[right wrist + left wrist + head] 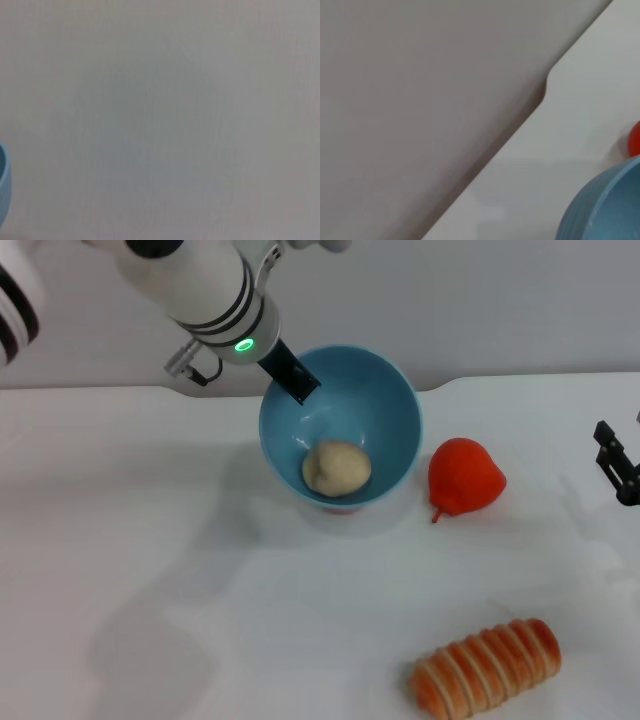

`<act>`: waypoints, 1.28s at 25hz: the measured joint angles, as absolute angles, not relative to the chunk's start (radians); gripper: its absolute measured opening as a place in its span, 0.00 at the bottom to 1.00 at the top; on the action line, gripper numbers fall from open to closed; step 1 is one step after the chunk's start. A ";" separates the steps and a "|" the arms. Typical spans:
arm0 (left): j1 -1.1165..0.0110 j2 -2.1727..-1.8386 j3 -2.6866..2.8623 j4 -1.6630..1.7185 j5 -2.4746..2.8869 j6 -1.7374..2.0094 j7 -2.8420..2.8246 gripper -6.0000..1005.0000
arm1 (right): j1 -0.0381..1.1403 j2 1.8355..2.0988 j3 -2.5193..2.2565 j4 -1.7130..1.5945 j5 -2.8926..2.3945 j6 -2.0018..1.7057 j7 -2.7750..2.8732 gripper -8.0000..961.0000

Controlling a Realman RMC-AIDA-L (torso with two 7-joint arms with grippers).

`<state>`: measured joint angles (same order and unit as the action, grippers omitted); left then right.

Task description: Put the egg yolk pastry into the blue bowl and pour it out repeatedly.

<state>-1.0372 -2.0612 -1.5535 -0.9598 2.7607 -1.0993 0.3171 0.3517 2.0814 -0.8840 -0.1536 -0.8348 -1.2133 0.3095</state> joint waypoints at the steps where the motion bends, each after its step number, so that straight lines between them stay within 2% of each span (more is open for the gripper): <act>1: -1.044 -2.062 -1.555 -0.966 2.760 -1.116 0.317 0.01 | 0.353 2.082 -0.884 -0.146 -0.835 -1.216 0.309 0.50; 9: -1.097 -2.066 -1.538 -0.996 2.761 -1.156 0.279 0.01 | 0.355 2.082 -0.884 -0.102 -0.833 -1.221 0.308 0.51; 14: -1.054 -2.067 -1.463 -1.092 2.761 -1.062 0.274 0.01 | 0.353 2.082 -0.883 -0.084 -0.825 -1.221 0.308 0.51; 27: -1.035 -2.070 -1.332 -1.160 2.840 -0.800 0.231 0.00 | 0.347 2.084 -0.882 -0.061 -0.792 -1.248 0.306 0.50; 32: -0.960 -2.069 -1.267 -1.200 2.884 -0.588 0.228 0.01 | 0.347 2.085 -0.882 -0.060 -0.791 -1.254 0.306 0.51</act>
